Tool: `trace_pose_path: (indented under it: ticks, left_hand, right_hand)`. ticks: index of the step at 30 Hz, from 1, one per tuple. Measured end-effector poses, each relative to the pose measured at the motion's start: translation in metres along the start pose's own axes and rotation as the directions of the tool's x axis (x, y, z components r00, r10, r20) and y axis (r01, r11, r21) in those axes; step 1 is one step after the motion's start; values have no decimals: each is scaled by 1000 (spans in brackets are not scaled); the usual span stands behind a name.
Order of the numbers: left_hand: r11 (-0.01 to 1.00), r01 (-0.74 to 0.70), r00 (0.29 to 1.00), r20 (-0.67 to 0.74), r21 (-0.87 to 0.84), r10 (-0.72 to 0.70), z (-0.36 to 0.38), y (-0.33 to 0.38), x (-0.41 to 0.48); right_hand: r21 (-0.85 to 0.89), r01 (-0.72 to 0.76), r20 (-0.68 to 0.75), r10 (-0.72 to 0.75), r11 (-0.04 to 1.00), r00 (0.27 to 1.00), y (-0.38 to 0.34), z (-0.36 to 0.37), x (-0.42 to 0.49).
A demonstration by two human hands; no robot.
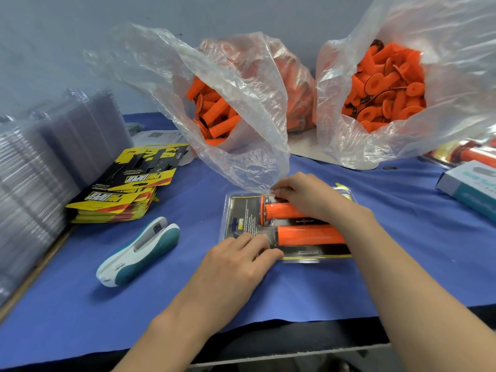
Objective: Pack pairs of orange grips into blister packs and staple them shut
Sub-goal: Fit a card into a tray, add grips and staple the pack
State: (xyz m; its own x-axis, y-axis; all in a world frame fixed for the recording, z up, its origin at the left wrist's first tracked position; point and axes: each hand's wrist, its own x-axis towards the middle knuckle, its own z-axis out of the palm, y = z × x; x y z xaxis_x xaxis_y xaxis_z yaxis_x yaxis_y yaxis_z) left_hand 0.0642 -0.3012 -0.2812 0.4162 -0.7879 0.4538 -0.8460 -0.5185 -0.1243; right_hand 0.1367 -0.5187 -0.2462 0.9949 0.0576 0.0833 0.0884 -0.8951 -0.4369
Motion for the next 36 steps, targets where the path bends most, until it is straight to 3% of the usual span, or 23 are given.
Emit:
trace_pose_path:
  ticks: [3,5,7,10,13,18,21,29,36]
  left_hand:
    - [1000,-1,1000,7,-17,1,-1,-1,0]
    - [999,13,1000,4,-41,-12,-2,-2,1]
    - [999,18,1000,-3,-46,-18,-3,-2,3]
    - [998,30,999,-16,-51,-31,-3,-4,5]
    - [996,42,999,-12,-74,-43,-2,-5,6]
    - [993,33,999,7,-117,-32,0,-4,4]
    - [992,31,999,-11,-125,-33,0,-3,5]
    - [997,11,1000,-24,-70,-13,0,-1,4]
    - [999,17,998,-55,-38,-19,2,-4,1]
  right_hand:
    - [-59,67,-157,-76,996,985,-7,-11,-14]
    - [-54,154,-366,-163,987,916,-17,-18,-36]
    - [-97,245,-464,-262,965,846,-25,-16,-71]
    - [-287,277,-332,-366,917,869,-22,1,-122]
    - [-450,236,-226,-365,861,903,-2,11,-144]
    - [-534,271,-276,-468,801,840,22,18,-169]
    - [-593,192,-356,-469,782,808,27,17,-177]
    - [-501,118,-387,-344,857,855,39,13,-185]
    - [-572,103,-421,-399,814,815,53,7,-181]
